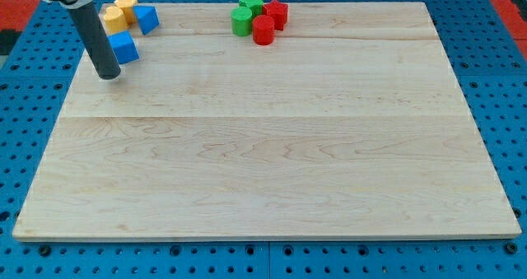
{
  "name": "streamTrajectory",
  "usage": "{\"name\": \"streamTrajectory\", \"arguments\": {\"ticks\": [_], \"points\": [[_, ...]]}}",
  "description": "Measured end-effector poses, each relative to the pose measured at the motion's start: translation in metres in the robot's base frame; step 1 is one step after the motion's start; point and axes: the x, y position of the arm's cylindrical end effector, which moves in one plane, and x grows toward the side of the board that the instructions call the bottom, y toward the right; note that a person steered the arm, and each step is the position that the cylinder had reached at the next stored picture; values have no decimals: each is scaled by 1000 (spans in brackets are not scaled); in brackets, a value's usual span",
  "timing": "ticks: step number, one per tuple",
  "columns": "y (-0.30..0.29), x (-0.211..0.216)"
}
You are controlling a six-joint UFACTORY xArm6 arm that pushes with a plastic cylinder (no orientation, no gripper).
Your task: Slide the yellow heart along with the yellow hexagon up a bit
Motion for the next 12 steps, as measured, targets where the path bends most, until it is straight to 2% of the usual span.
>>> {"name": "streamTrajectory", "arguments": {"ticks": [2, 5, 7, 9, 12], "points": [[0, -53], [-4, -32], [-39, -64], [-40, -68], [-39, -99]]}}
